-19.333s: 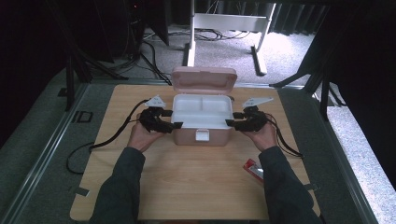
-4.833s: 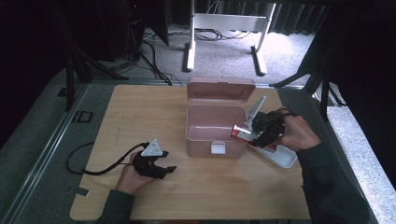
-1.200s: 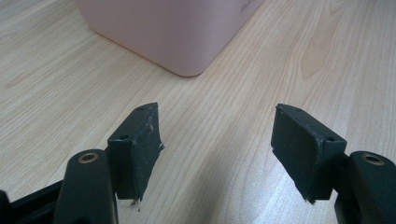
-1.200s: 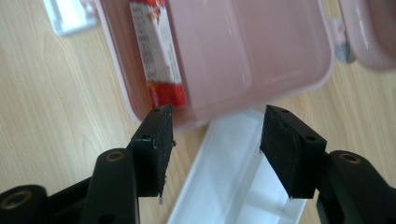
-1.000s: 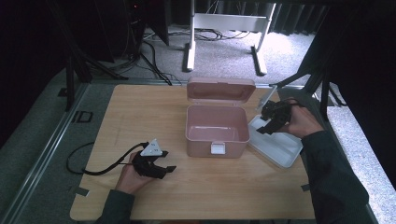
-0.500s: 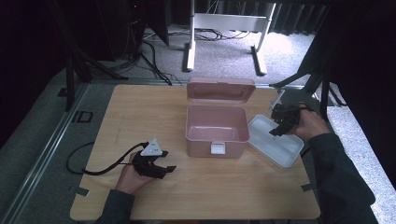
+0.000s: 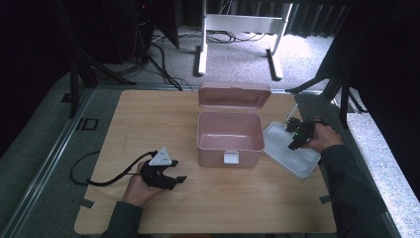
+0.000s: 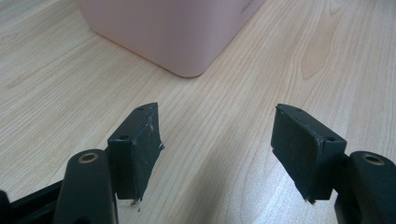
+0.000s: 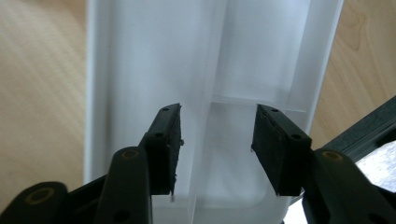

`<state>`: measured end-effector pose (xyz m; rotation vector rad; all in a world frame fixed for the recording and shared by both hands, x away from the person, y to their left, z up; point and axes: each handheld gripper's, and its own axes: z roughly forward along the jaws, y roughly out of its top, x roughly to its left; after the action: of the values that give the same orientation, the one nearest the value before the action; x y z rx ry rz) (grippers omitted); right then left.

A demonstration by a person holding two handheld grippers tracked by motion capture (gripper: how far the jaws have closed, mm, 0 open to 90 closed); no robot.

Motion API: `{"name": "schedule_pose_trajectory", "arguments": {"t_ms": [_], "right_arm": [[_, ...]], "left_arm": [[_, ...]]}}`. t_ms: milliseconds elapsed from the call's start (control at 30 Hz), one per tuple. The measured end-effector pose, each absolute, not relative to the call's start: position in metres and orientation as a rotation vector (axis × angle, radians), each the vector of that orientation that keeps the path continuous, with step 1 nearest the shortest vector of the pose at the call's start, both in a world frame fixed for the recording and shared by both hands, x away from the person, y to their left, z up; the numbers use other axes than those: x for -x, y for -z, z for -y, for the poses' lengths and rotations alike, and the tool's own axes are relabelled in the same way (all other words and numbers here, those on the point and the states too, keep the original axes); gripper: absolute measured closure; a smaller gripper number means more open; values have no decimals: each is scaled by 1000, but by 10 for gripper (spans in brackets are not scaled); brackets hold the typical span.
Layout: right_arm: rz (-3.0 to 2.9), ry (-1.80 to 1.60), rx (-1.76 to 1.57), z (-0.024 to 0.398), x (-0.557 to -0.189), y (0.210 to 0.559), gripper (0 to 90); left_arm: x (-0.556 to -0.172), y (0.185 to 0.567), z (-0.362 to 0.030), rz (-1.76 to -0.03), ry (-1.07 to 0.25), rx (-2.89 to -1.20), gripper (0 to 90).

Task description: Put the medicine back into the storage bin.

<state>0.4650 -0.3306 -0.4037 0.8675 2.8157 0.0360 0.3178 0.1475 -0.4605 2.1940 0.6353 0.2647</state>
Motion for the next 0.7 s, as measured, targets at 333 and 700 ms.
{"name": "schedule_pose_trajectory", "arguments": {"t_ms": [333, 700], "right_arm": [[-2859, -10, -942, 338, -472, 431, 694], [-2878, 36, -940, 336, -477, 445, 784]], "left_arm": [[-318, 460, -148, -635, -264, -2189, 330], [-318, 460, -147, -634, -262, -2194, 330]]}}
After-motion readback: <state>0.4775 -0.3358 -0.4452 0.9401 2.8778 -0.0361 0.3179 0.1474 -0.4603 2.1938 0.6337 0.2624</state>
